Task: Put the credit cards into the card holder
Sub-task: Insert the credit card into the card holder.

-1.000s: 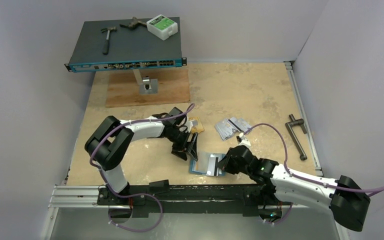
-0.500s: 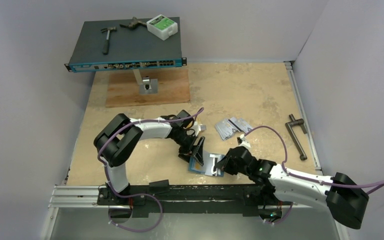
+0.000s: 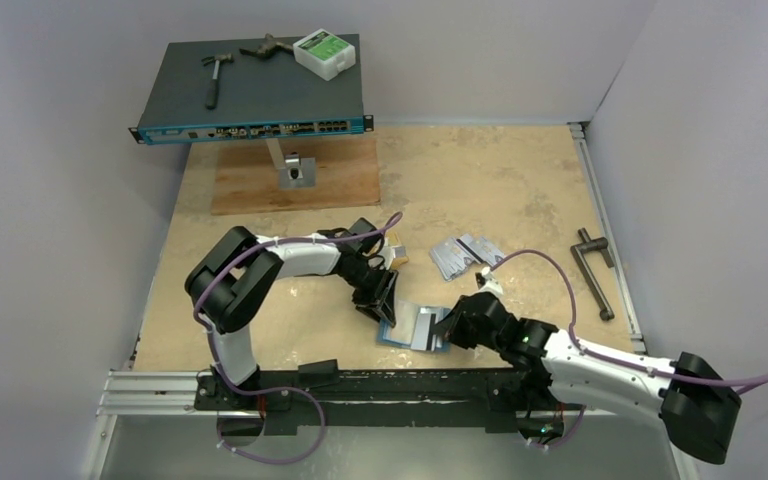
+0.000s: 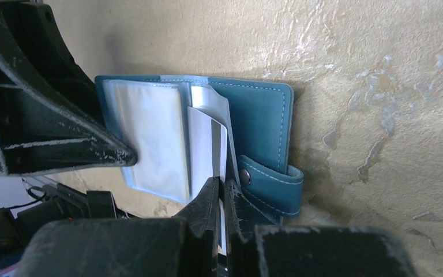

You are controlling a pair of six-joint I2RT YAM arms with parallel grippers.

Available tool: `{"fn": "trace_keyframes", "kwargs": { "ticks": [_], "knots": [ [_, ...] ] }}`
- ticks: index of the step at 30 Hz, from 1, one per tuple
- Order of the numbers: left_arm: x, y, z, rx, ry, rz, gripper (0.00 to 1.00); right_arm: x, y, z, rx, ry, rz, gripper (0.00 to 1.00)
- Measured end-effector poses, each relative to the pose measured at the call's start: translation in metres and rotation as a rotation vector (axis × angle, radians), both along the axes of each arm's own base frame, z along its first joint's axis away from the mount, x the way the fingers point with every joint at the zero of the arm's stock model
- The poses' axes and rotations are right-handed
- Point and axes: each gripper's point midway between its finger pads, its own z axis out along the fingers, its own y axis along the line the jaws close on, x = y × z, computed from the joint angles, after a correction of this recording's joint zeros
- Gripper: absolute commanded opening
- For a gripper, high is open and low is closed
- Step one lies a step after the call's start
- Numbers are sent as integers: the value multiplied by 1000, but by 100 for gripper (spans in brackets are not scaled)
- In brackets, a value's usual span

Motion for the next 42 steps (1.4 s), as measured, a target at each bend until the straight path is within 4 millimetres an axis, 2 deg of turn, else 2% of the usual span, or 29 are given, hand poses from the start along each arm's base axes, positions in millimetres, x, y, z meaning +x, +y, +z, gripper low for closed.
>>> {"fn": "trace_keyframes", "kwargs": {
  "ticks": [3,9,12,17,24,28,36,42],
  "knots": [
    [6,6,-4,27,-9,24,22,1,1,6,19,-15,3,0],
    [8,10,-5,42,-4,37,21,3,1,33,127,-96,-5,0],
    [8,10,-5,43,-4,37,21,2,-3,32,153,-121,-19,0],
    [8,10,-5,43,-3,37,23,1,-7,15,130,-106,-25,0],
    [7,11,-5,46,4,38,39,8,4,12,135,-110,-25,0],
    [7,9,-3,31,10,36,39,11,5,17,166,-130,-37,0],
    [8,11,-4,42,8,41,34,17,-3,25,255,-191,-110,0],
    [8,12,-5,51,10,49,31,28,1,38,295,-239,-142,0]
  ]
}}
